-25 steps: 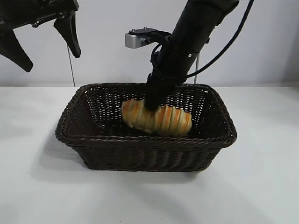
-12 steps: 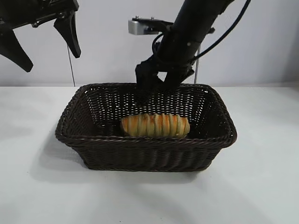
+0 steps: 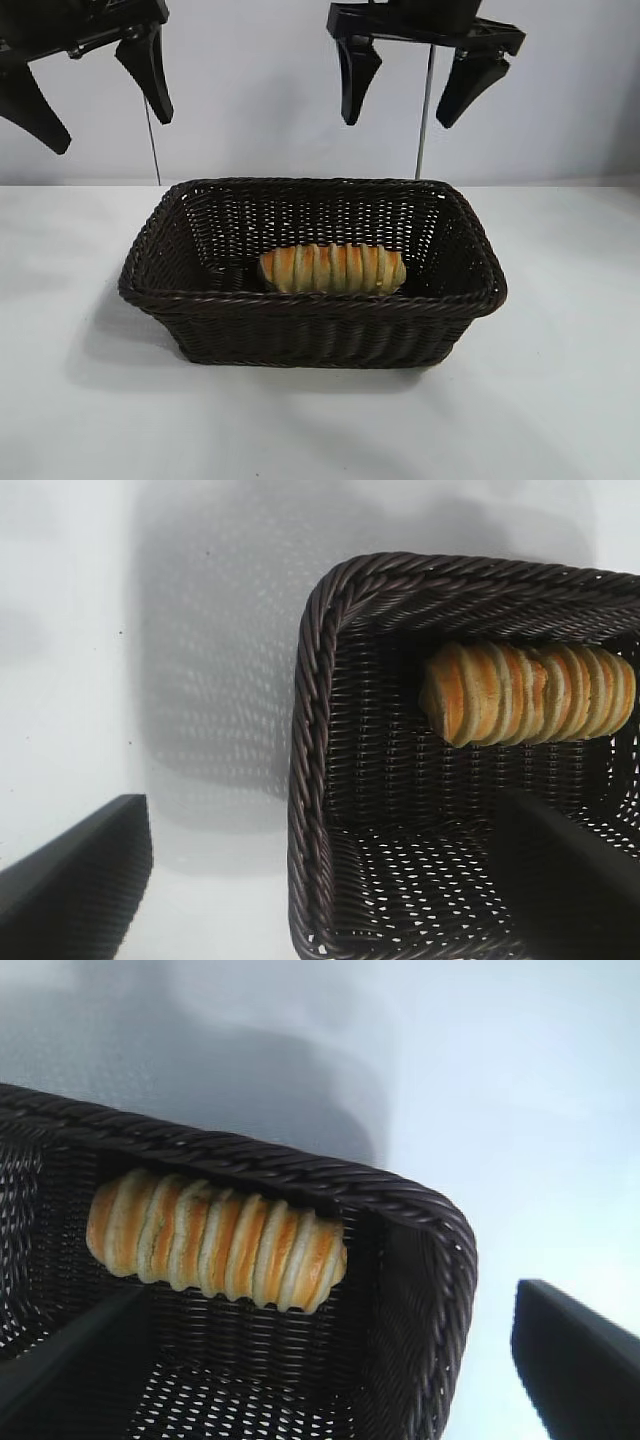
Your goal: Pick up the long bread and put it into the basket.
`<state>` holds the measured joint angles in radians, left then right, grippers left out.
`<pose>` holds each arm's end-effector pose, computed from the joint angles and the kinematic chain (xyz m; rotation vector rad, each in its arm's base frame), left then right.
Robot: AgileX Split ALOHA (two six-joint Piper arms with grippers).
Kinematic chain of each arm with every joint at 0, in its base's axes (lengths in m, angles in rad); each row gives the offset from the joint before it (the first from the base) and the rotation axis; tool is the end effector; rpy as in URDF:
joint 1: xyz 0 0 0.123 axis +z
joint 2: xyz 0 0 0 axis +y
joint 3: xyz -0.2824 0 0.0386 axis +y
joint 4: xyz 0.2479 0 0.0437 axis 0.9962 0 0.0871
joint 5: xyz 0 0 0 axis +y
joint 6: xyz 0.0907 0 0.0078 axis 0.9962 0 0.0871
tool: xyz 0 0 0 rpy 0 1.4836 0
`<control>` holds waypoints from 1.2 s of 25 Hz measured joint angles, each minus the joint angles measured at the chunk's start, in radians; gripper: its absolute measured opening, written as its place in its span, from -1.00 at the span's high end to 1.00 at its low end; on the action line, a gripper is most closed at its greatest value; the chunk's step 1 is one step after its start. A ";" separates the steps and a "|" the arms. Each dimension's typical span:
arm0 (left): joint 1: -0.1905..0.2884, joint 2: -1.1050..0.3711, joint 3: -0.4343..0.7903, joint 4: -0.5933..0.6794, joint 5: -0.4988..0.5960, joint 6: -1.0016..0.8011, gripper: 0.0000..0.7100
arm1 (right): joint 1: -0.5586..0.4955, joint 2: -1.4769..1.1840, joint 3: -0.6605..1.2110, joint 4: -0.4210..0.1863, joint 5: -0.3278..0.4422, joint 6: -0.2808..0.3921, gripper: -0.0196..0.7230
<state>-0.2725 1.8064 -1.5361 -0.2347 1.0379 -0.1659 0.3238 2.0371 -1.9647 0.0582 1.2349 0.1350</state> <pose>0.3664 -0.1213 0.2811 0.0321 2.8201 -0.4167 0.4184 0.1457 0.2982 -0.2514 2.7957 0.1928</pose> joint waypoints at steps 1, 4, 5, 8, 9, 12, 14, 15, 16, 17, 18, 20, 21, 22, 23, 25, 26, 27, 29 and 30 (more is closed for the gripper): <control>0.000 0.000 0.000 0.000 0.000 0.000 -0.86 | 0.000 0.000 0.000 0.000 0.000 0.000 -0.92; 0.000 0.000 0.000 0.000 0.000 0.000 -0.86 | 0.000 -0.001 0.000 0.001 0.000 0.003 -0.92; 0.000 0.000 0.000 0.000 0.000 0.000 -0.86 | 0.000 -0.002 0.000 0.001 0.000 0.003 -0.92; 0.000 0.000 0.000 0.000 0.000 0.000 -0.86 | 0.000 -0.003 0.000 -0.003 0.000 0.007 -0.92; 0.000 0.000 0.000 0.000 0.000 0.000 -0.86 | 0.000 -0.003 0.000 -0.007 0.000 0.008 -0.92; 0.000 0.000 0.000 0.000 0.000 0.000 -0.86 | 0.000 -0.004 0.000 -0.015 0.001 0.009 -0.92; 0.000 0.000 0.000 0.000 0.000 0.000 -0.86 | 0.000 -0.004 0.000 -0.020 0.001 0.011 -0.92; 0.000 0.000 0.000 0.000 0.000 0.000 -0.86 | 0.000 -0.004 0.000 -0.023 0.001 0.011 -0.92; 0.000 0.000 0.000 0.000 0.000 0.000 -0.86 | -0.005 -0.004 0.000 -0.024 0.001 0.014 -0.92; 0.000 0.000 0.000 0.000 0.000 0.000 -0.86 | -0.009 -0.004 0.000 -0.024 0.001 0.018 -0.92; 0.000 0.000 0.000 0.000 0.000 0.000 -0.86 | -0.019 -0.004 0.000 -0.025 0.001 0.021 -0.92; 0.000 0.000 0.000 0.000 0.000 0.000 -0.86 | -0.040 -0.005 0.000 -0.025 0.003 0.023 -0.92; 0.000 0.000 0.000 0.000 0.000 0.000 -0.86 | -0.052 -0.006 0.000 -0.025 0.003 0.024 -0.92; 0.000 0.000 0.000 0.000 0.000 0.000 -0.86 | -0.062 -0.008 0.000 -0.028 0.003 0.025 -0.92; 0.000 0.000 0.000 0.000 0.000 0.000 -0.86 | -0.070 -0.008 0.000 -0.030 0.003 0.025 -0.92; 0.000 0.000 0.000 0.000 0.000 0.000 -0.86 | -0.076 -0.009 0.000 -0.032 0.003 0.025 -0.92; 0.000 0.000 0.000 0.000 0.000 0.000 -0.86 | -0.076 -0.009 0.000 -0.031 0.003 0.025 -0.92; 0.000 0.000 0.000 0.000 0.000 0.000 -0.86 | -0.077 -0.009 0.000 -0.031 0.003 0.025 -0.92; 0.000 0.000 0.000 0.000 0.000 0.000 -0.86 | -0.079 -0.011 0.000 -0.031 0.003 0.025 -0.92; 0.000 0.000 0.000 0.000 -0.002 0.000 -0.86 | -0.079 -0.011 0.000 -0.032 0.003 0.025 -0.92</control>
<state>-0.2725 1.8064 -1.5361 -0.2347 1.0358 -0.1659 0.2449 2.0265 -1.9647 0.0266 1.2382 0.1604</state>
